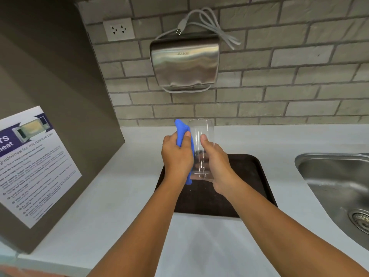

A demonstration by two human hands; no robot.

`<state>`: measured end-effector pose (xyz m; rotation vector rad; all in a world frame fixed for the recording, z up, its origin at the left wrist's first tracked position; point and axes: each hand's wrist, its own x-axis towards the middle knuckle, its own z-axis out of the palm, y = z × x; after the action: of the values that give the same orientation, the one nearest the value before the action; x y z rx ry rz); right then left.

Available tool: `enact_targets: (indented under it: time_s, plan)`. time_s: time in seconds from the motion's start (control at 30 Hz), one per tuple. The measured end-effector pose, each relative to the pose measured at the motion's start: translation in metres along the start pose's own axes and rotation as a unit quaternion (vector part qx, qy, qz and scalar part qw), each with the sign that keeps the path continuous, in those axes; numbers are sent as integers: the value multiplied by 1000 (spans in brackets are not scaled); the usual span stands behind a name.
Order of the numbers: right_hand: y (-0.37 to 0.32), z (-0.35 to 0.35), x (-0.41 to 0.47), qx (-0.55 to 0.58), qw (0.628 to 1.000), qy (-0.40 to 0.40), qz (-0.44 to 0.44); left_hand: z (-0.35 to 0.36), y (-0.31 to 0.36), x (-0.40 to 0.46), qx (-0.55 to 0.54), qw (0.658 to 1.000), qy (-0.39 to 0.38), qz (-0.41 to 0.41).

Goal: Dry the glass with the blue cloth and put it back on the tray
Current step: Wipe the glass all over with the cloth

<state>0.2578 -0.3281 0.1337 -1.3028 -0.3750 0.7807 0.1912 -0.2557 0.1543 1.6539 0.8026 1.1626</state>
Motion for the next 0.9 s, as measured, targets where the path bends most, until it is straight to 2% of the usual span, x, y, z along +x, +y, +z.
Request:
enact_targets:
  time_s: [0.13, 0.2, 0.27, 0.37, 0.47, 0.5, 0.57, 0.63, 0.7, 0.77, 0.83, 0.9]
  plan:
    - [0, 0, -4, 55, 998, -12, -13, 3, 2, -3, 34, 990, -43, 131]
    - [0, -2, -4, 81, 996, -26, -6, 2, 9, 8, 40, 988, -69, 133]
    - [-1, -2, -5, 107, 993, -46, 2, 0, 13, 24, -2, 995, -81, 55]
    - [-4, -2, -6, 139, 984, -110, -18, -5, 11, 33, -110, 974, -119, -160]
    - [-10, -2, -5, 116, 986, -116, -14, -11, 1, 22, -157, 955, -117, -222]
    - [-10, -2, -3, 110, 989, -101, -5, -12, 0, 19, -179, 954, -99, -218]
    - [-7, -3, 0, 115, 991, -75, 2, -14, 0, 16, -181, 969, -72, -152]
    - [-3, -3, 3, 121, 991, -64, 3, -13, 2, 13, -91, 993, -72, -38]
    - [-2, 0, 3, 123, 989, -82, 7, -13, 1, 10, -43, 996, -78, 5]
    - [-1, 2, 3, 127, 985, -112, 13, -13, -4, 11, -71, 991, -94, -63]
    - [-1, 1, 3, 114, 985, -127, 10, -16, -11, 14, -127, 968, -120, -181]
    - [0, 1, 3, 103, 985, -135, 12, -16, -20, 20, -143, 947, -144, -249]
